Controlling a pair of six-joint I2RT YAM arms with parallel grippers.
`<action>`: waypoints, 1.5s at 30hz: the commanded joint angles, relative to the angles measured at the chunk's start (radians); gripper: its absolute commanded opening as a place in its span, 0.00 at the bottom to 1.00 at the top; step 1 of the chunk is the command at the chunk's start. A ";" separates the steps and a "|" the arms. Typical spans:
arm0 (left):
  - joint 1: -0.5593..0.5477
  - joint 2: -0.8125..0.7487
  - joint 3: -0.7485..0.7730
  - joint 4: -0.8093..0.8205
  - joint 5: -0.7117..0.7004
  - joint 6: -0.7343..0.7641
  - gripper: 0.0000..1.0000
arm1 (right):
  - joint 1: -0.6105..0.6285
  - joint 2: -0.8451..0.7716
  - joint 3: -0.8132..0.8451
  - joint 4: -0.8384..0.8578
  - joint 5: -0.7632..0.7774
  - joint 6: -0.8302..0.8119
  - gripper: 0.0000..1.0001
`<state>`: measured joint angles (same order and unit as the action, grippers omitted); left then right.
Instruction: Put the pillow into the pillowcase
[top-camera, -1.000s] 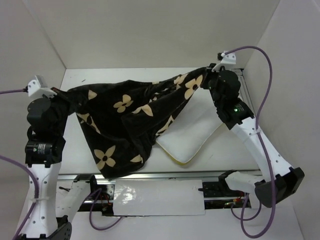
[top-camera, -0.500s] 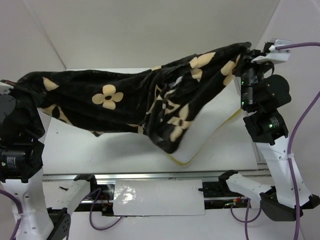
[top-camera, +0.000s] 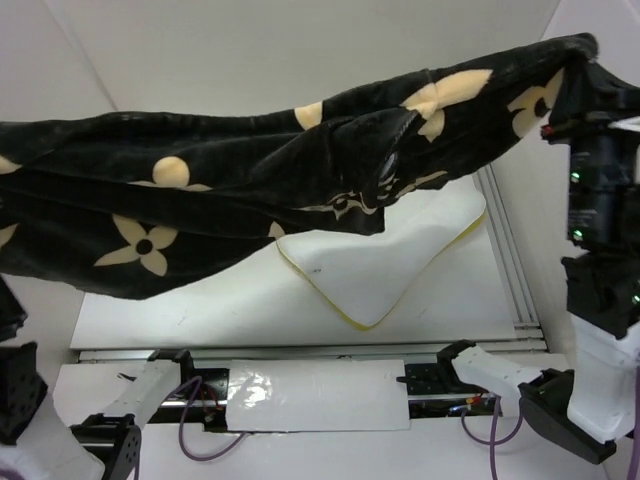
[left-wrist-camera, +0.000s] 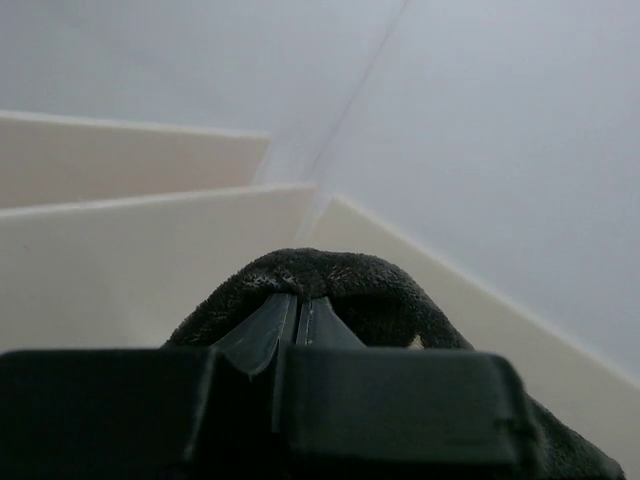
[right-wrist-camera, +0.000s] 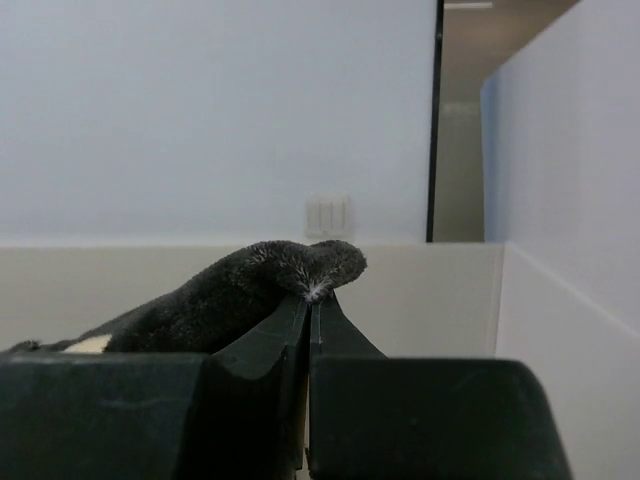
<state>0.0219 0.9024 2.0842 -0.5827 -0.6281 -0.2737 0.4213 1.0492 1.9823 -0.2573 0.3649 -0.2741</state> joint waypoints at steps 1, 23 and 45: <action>-0.008 0.003 0.057 0.155 -0.051 0.113 0.00 | 0.002 -0.020 0.076 -0.026 -0.099 0.004 0.00; 0.134 0.505 -0.535 0.325 -0.081 -0.099 0.00 | -0.128 0.550 -0.631 0.547 -0.021 0.265 0.00; 0.257 0.687 -0.377 0.221 -0.121 -0.199 0.00 | 0.091 0.387 -0.612 0.354 -0.007 0.164 0.00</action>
<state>0.2604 1.7733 1.6985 -0.4717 -0.7040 -0.4736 0.4778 1.5948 1.3663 0.0841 0.3588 -0.0982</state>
